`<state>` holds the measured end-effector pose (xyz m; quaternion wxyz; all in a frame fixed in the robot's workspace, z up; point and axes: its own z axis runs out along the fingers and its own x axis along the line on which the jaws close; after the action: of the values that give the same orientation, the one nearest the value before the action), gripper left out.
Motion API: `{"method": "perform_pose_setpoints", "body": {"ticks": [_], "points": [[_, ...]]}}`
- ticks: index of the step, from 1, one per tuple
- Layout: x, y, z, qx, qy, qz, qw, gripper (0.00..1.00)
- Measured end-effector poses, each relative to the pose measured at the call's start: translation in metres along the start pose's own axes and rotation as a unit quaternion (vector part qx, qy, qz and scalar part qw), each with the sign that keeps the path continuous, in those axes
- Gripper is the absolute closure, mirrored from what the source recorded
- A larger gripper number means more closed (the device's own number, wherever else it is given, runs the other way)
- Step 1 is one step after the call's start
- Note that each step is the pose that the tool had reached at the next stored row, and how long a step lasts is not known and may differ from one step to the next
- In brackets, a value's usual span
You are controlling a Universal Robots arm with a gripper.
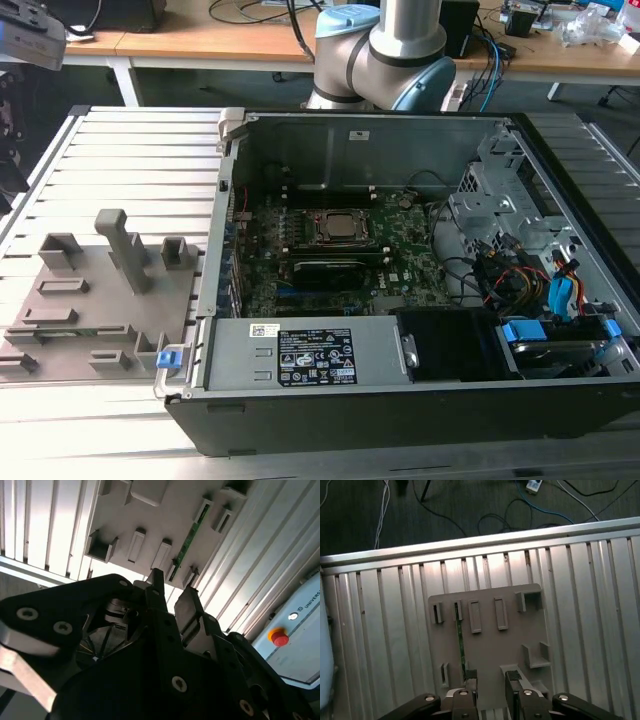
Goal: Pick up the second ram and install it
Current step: 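Pick up the second ram and move it above second insertion slot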
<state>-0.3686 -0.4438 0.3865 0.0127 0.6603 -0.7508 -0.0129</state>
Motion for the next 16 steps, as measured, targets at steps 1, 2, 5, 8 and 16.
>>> {"method": "perform_pose_setpoints", "body": {"ticks": [1,2,5,8,16], "points": [[0.0000,0.0000,0.0008,0.0001,0.0000,0.000,1.0000,0.64],[0.0000,0.0000,0.0021,0.0000,0.0000,0.000,1.0000,0.64],[0.0000,-0.0002,0.0079,0.0000,0.0000,0.000,1.0000,0.64],[0.0002,-0.0004,0.0127,0.0000,0.0000,0.000,1.0000,0.64],[0.0004,-0.0007,0.0208,0.0000,0.0000,0.000,1.0000,0.64]]}}
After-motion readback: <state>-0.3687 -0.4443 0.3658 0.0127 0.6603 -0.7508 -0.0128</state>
